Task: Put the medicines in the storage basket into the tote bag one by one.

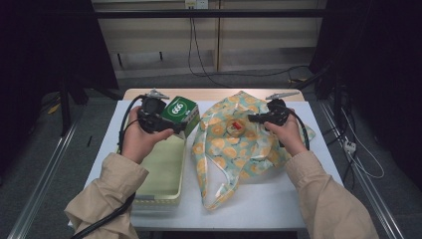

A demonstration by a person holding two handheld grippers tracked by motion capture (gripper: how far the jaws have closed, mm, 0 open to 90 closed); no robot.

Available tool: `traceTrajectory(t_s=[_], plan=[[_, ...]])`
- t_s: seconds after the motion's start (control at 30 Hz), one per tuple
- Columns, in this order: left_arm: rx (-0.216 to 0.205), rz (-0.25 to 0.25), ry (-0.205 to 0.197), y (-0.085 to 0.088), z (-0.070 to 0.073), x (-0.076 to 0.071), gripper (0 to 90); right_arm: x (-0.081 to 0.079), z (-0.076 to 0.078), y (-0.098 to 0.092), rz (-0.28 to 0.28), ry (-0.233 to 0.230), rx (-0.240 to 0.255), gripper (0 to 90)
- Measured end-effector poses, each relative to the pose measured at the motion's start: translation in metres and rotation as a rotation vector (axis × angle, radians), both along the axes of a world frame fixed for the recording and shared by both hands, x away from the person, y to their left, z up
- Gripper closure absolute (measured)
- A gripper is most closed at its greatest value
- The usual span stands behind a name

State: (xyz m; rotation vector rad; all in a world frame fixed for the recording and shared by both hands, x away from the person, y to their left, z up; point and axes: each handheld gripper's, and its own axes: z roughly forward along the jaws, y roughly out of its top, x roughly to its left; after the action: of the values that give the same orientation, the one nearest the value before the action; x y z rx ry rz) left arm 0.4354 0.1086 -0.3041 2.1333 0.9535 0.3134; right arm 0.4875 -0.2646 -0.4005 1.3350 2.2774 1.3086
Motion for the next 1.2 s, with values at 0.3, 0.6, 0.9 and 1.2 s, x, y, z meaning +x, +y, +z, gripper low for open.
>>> traceTrajectory(t_s=[0.3, 0.6, 0.9, 1.2], plan=[[0.004, -0.115, 0.038, -0.064, -0.023, 0.003, 16.1, 0.0, 0.001, 0.001, 0.005, -0.001, 0.003, 89.5], [0.054, -0.198, 0.095, -0.117, -0.057, 0.005, 16.0, -0.001, 0.004, 0.001, 0.003, -0.009, 0.01, 89.6], [0.097, -0.22, 0.147, -0.14, -0.087, 0.015, 16.0, -0.005, 0.01, -0.001, 0.006, -0.019, 0.002, 89.6], [0.102, -0.187, 0.112, -0.144, -0.099, 0.03, 15.8, -0.007, 0.011, 0.0, 0.009, -0.019, 0.0, 89.6]])
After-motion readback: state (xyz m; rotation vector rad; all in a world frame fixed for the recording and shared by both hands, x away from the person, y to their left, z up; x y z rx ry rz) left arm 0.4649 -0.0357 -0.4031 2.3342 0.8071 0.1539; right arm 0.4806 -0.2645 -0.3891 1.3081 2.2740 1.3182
